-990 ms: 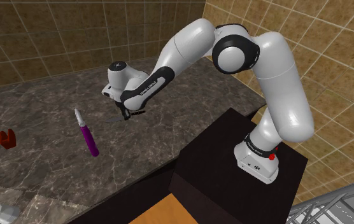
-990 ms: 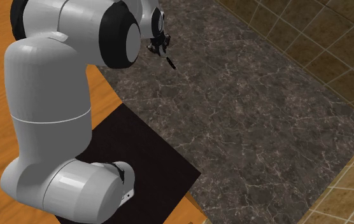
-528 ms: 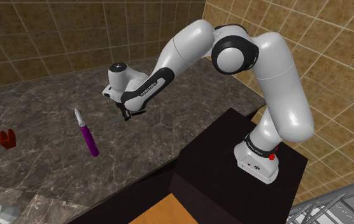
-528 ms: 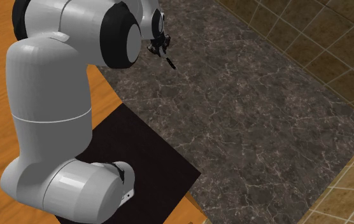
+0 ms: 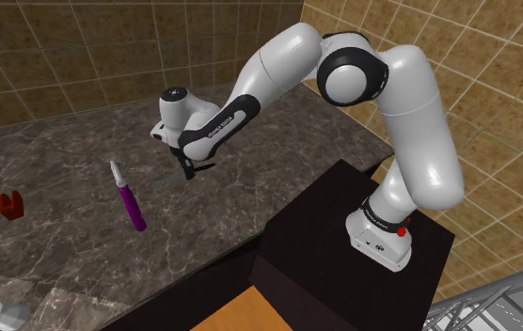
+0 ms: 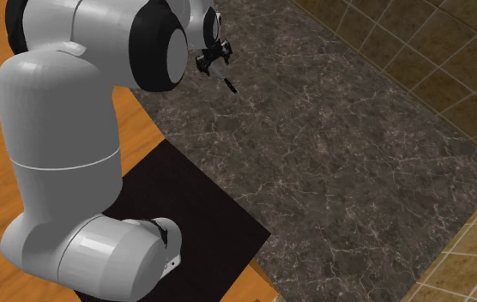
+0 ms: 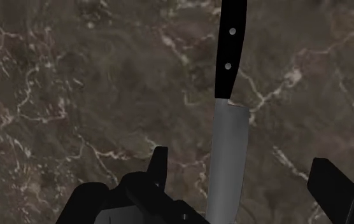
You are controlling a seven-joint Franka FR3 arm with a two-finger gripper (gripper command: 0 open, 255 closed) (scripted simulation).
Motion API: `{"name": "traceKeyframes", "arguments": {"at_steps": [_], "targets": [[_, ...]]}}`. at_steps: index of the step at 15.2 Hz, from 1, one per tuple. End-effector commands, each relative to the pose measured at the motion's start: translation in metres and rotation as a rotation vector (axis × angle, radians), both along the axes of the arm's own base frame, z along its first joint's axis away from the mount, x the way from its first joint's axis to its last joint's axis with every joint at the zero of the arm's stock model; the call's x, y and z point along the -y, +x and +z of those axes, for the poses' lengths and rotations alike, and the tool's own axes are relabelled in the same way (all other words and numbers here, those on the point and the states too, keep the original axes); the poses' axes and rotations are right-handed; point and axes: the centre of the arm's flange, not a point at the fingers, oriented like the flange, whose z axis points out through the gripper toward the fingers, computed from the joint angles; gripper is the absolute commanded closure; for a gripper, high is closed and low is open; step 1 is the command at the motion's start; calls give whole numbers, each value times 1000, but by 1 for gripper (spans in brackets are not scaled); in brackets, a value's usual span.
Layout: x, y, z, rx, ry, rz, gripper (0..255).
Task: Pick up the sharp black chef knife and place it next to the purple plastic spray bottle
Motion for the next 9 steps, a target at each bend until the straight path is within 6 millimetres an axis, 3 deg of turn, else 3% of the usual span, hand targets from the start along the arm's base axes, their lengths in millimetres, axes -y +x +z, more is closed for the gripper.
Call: {"name": "traceKeyframes", "arguments": {"at_steps": [1, 2, 9], "targets": [[-3, -3, 23, 0, 0, 0, 0], [-3, -4, 33, 0, 0, 0, 0], [-3, -4, 33, 0, 0, 0, 0]]}}
